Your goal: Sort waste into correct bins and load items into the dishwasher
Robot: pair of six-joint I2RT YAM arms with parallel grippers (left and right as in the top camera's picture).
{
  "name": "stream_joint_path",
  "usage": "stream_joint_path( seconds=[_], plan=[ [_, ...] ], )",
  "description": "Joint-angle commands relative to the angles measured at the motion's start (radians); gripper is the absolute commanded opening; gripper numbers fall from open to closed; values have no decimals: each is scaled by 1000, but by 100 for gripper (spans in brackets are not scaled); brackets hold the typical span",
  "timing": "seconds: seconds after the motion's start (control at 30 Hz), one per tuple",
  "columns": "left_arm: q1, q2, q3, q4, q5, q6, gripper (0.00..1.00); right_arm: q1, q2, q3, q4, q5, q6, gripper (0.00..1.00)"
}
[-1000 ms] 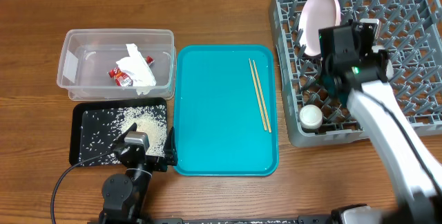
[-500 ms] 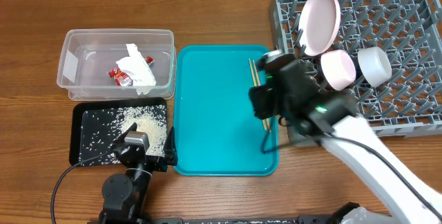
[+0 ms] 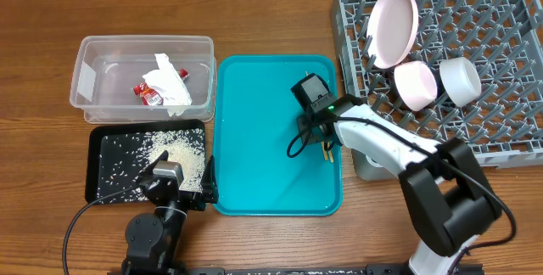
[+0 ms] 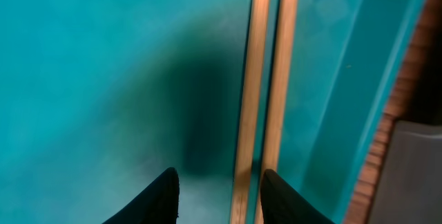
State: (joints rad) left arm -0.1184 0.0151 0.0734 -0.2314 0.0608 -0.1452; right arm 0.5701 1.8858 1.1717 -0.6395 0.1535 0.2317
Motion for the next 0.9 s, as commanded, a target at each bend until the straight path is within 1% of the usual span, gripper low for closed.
stream_joint_path(
  seconds=[0.0, 0.1, 0.27, 0.3, 0.37, 0.4, 0.53, 0.57, 0.7, 0.87],
  plan=[
    [-6, -10, -3, 0, 10, 18, 100, 2, 23, 0, 13, 14, 2, 37],
    [-6, -10, -3, 1, 10, 18, 100, 2, 23, 0, 10, 13, 0, 24],
    [-6, -10, -3, 0, 10, 18, 100, 3, 23, 0, -1, 2, -3, 24],
    [-6, -10, -3, 0, 10, 18, 100, 3, 23, 0, -6, 2, -3, 21],
    [-6, -10, -3, 0, 10, 18, 100, 3, 23, 0, -23, -1, -3, 13],
    [-6, -10, -3, 1, 10, 18, 100, 3, 23, 0, -32, -2, -3, 11],
    [-6, -10, -3, 1, 10, 18, 100, 4, 23, 0, -74, -16, -4, 9],
    [-6, -10, -3, 0, 10, 18, 100, 4, 23, 0, -85, -20, -3, 4],
    [-6, -10, -3, 0, 10, 18, 100, 4, 6, 31, -144, -27, -3, 4],
    [-6, -10, -3, 0, 10, 18, 100, -9, -105, 171, -261, 5, -3, 4]
  ],
)
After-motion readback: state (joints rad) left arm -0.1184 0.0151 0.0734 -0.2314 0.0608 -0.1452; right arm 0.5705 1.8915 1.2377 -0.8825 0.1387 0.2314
